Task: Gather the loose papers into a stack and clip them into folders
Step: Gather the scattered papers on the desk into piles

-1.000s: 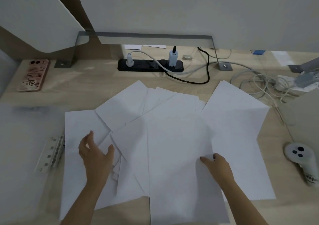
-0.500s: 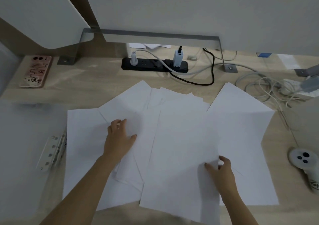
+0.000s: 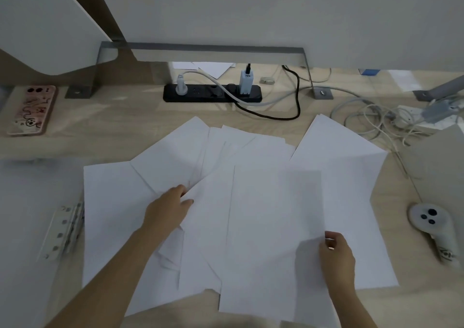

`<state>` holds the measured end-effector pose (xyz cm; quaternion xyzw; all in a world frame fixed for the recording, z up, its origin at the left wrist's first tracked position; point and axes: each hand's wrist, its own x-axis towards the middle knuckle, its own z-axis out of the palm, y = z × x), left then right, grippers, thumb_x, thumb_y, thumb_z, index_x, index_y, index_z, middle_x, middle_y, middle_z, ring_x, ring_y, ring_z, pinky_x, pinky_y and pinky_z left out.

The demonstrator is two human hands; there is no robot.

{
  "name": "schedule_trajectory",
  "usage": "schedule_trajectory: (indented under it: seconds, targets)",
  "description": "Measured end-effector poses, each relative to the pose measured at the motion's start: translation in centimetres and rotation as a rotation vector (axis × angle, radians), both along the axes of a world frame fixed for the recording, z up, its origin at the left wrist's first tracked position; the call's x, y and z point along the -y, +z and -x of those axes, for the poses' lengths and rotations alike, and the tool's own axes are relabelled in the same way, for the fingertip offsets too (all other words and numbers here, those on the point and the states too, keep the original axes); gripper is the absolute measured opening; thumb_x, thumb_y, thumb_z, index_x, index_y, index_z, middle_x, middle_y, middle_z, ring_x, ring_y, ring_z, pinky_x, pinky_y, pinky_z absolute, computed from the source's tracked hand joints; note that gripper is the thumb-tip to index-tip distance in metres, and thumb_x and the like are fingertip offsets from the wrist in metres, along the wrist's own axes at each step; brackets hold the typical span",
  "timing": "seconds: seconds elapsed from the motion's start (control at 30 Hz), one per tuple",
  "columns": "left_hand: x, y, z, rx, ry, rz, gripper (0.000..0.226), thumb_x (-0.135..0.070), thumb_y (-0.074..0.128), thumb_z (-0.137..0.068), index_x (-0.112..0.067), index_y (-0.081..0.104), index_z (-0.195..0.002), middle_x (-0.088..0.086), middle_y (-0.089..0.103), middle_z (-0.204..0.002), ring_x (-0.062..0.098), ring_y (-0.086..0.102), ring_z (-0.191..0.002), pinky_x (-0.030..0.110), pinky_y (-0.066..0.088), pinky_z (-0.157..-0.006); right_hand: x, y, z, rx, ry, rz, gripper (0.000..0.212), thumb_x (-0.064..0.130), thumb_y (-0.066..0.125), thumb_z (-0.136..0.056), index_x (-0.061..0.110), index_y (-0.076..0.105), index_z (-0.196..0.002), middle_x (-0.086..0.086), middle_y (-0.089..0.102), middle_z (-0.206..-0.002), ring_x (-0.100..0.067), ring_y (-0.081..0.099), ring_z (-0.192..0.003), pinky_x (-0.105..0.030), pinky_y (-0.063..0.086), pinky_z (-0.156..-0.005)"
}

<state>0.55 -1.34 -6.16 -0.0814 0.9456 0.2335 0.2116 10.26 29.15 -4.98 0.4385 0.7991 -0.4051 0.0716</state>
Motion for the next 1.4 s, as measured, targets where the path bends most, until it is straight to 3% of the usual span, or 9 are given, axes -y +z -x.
schedule_trajectory:
  seconds: [0.13, 0.3, 0.47, 0.63, 0.73, 0.9, 1.1, 1.27, 1.4]
  targets:
    - [1.6, 0.3, -2.5, 0.018, 0.057, -0.180, 0.013, -0.025, 0.049, -0.093, -0.017, 0.056, -0.102, -0.002, 0.064, -0.098, 0.026, 0.061, -0.096, 0.035, 0.046, -0.081, -1.0, 0.4, 0.0, -0.048, -0.060, 0.016, 0.019, 0.008, 0.046, -0.092, 0.005, 0.054, -0.108, -0.010, 0.056, -0.098, -0.026, 0.049, -0.087, -0.033, 0.038, -0.074]
    - [2.6, 1.7, -2.2, 0.090, 0.006, -0.462, 0.019, -0.017, 0.052, -0.093, -0.031, 0.061, -0.103, -0.011, 0.065, -0.105, 0.010, 0.059, -0.101, 0.023, 0.043, -0.083, -0.7, 0.5, 0.8, 0.001, 0.023, 0.219, 0.022, 0.001, 0.040, -0.089, 0.011, 0.055, -0.101, -0.013, 0.061, -0.096, -0.025, 0.052, -0.074, -0.031, 0.040, -0.061]
    - [1.7, 1.5, 1.5, -0.081, -0.204, -0.265, 0.025, -0.010, 0.054, -0.091, -0.008, 0.062, -0.114, 0.001, 0.056, -0.114, 0.022, 0.050, -0.116, 0.034, 0.040, -0.098, -0.4, 1.2, 2.2, -0.028, 0.218, 0.150, 0.026, -0.001, 0.035, -0.088, 0.016, 0.051, -0.099, -0.004, 0.061, -0.090, -0.020, 0.052, -0.072, -0.031, 0.038, -0.060]
    - [-1.4, 1.0, 3.7, 0.014, -0.347, 0.031, 0.056, -0.030, 0.054, -0.090, -0.011, 0.032, -0.139, 0.004, 0.031, -0.144, 0.022, 0.032, -0.131, 0.035, 0.038, -0.100, -0.3, 0.7, 2.8, -0.066, 0.226, 0.079, 0.021, 0.007, 0.039, -0.094, 0.016, 0.052, -0.107, -0.004, 0.059, -0.093, -0.015, 0.051, -0.072, -0.024, 0.038, -0.056]
    - [-2.7, 0.6, 3.8, 0.058, -0.357, 0.178, 0.066, -0.042, 0.063, -0.081, -0.014, 0.033, -0.133, 0.006, 0.036, -0.136, 0.024, 0.037, -0.125, 0.033, 0.039, -0.094, -0.1, -0.1, 2.5, -0.054, 0.180, -0.002, 0.016, 0.011, 0.045, -0.094, 0.008, 0.058, -0.103, -0.002, 0.057, -0.090, -0.016, 0.051, -0.079, -0.022, 0.037, -0.061]
    - [-2.3, 0.8, 3.5, 0.100, -0.290, 0.170, 0.048, -0.049, 0.062, -0.080, -0.011, 0.046, -0.105, 0.004, 0.055, -0.104, 0.021, 0.053, -0.096, 0.030, 0.039, -0.073, -0.9, 0.6, 1.9, -0.090, -0.004, -0.051, 0.008, 0.011, 0.043, -0.095, 0.009, 0.051, -0.095, -0.005, 0.055, -0.089, -0.021, 0.050, -0.078, -0.030, 0.036, -0.069]
    - [0.0, 0.3, 1.1, 0.131, -0.105, -0.122, 0.036, -0.029, 0.053, -0.091, -0.012, 0.051, -0.122, 0.007, 0.057, -0.120, 0.024, 0.055, -0.108, 0.034, 0.044, -0.092, -1.9, 0.8, 0.4, 0.015, -0.154, 0.230, 0.020, 0.008, 0.043, -0.094, 0.005, 0.055, -0.109, -0.013, 0.057, -0.102, -0.028, 0.053, -0.086, -0.036, 0.043, -0.071]
    - [1.0, 0.9, -2.4, 0.292, -0.022, -0.450, 0.037, -0.017, 0.056, -0.091, -0.022, 0.047, -0.126, -0.011, 0.057, -0.111, 0.010, 0.054, -0.101, 0.020, 0.042, -0.081, 2.2, 0.4, -0.5, 0.107, -0.029, 0.434, 0.013, -0.001, 0.048, -0.090, 0.001, 0.057, -0.098, -0.015, 0.059, -0.086, -0.027, 0.055, -0.076, -0.030, 0.047, -0.066]
    - [2.3, 1.4, -3.0, 0.319, 0.003, -0.563, 0.035, -0.015, 0.056, -0.091, -0.033, 0.048, -0.120, -0.019, 0.058, -0.109, 0.007, 0.056, -0.105, 0.024, 0.044, -0.090, 3.8, -0.1, -2.2, 0.129, -0.107, 0.303, 0.030, 0.010, 0.055, -0.087, 0.012, 0.053, -0.117, -0.015, 0.048, -0.120, -0.025, 0.051, -0.094, -0.032, 0.044, -0.079]
